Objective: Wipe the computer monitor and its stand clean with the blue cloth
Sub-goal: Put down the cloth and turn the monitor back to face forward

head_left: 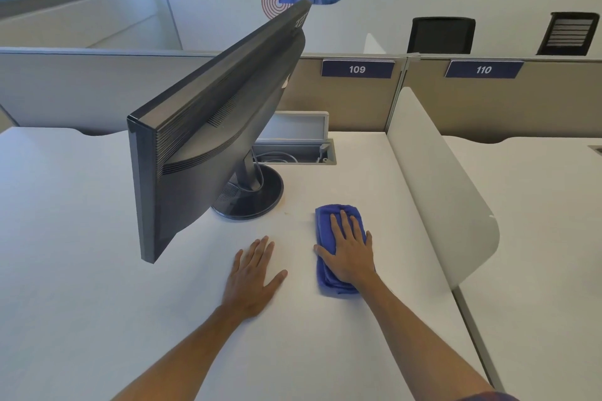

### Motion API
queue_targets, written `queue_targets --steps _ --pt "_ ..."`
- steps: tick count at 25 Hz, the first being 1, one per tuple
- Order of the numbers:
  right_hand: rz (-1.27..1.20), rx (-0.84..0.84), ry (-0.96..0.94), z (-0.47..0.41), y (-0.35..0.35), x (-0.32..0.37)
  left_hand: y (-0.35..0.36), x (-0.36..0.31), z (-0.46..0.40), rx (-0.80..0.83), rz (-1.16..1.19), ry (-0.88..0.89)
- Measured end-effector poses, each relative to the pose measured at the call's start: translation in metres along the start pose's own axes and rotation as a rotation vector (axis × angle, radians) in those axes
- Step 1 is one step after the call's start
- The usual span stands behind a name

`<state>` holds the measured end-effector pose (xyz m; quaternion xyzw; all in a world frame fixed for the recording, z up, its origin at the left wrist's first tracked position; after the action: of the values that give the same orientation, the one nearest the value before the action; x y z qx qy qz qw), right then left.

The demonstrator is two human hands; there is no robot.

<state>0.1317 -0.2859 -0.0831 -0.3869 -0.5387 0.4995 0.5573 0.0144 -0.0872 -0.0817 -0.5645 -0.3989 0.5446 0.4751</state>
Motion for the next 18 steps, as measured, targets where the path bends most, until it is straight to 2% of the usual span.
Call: queue_targets --steps 8,10,12,14,16,18 --pt "0.004 -0.062 0.03 0.01 -0.015 0.004 -0.015 -0.004 -0.004 0.067 0.068 -0.046" --pt "-0.107 -0.133 0.013 0.019 -0.031 0.01 -0.03 -0.014 -0.003 0.023 0.075 -0.033" --pt "-0.343 -0.23 0.017 0.028 -0.062 0.024 -0.057 -0.029 -0.006 -0.089 0.081 0.022" --pt "-0.527 -0.332 -0.006 0.039 -0.1 0.043 -0.096 -0.046 -0.008 -0.271 0.089 0.116" --pt "-0.639 -0.42 -0.074 0.05 -0.136 0.062 -0.142 -0.066 -0.006 -0.476 0.051 0.247" --pt "-0.73 -0.506 -0.148 0.062 -0.171 0.079 -0.187 -0.084 -0.002 -0.593 -0.039 0.353"
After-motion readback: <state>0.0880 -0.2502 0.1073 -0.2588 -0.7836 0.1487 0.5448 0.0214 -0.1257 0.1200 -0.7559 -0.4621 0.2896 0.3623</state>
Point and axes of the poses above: each hand's wrist, its own z-axis away from the middle knuckle, its own y-axis out of the palm, x = y × z, the point moved 4 cm from there along -z, towards the middle knuckle, and after that the axes turned 13 degrees about y, right-handed, at the moved point
